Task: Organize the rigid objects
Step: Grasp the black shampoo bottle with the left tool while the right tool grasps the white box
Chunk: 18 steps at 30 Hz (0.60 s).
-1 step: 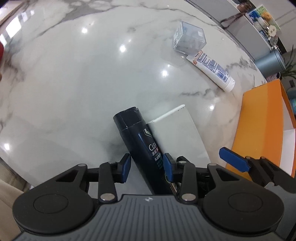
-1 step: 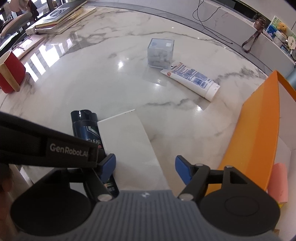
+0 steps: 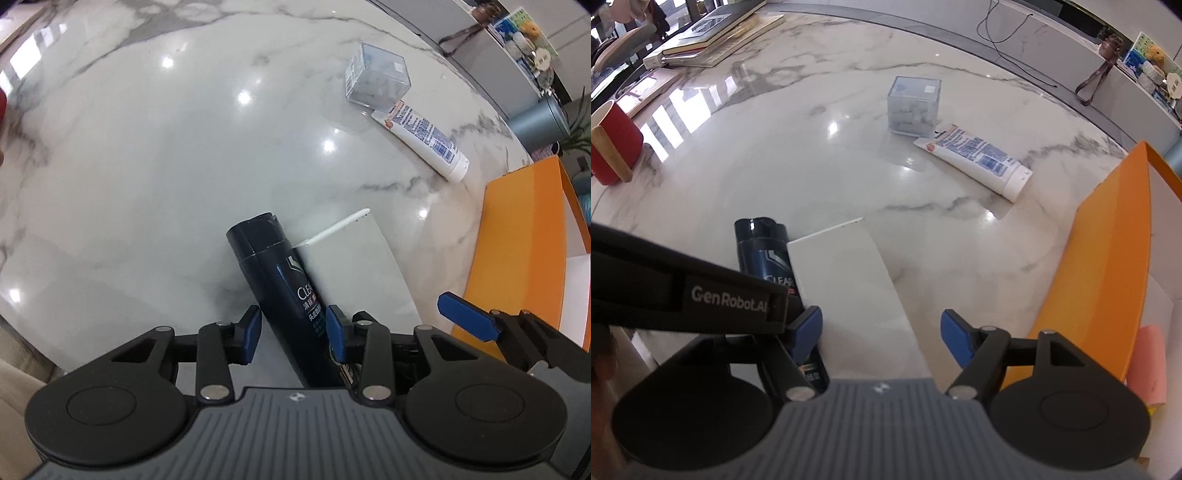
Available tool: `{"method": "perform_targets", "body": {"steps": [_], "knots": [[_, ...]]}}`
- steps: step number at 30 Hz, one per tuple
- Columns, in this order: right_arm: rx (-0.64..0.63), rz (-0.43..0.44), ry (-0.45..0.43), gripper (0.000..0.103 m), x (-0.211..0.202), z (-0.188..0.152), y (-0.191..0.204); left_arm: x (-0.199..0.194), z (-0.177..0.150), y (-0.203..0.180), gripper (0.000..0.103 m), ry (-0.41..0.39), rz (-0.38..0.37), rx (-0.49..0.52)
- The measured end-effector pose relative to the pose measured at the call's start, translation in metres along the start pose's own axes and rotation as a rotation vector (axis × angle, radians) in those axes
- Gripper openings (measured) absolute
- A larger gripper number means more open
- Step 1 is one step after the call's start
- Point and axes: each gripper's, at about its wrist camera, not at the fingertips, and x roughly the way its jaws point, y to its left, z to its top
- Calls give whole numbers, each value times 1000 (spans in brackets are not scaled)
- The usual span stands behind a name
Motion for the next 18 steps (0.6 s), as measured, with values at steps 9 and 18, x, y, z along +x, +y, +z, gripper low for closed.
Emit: {"method": "perform_targets", "body": {"steps": [9, 18], "knots": [[-46, -35, 36, 71, 16, -10, 14, -3, 1, 7, 50, 5, 5, 49], [20, -41, 43, 70, 18, -11, 6, 10, 1, 0, 54, -12, 20, 111]]}}
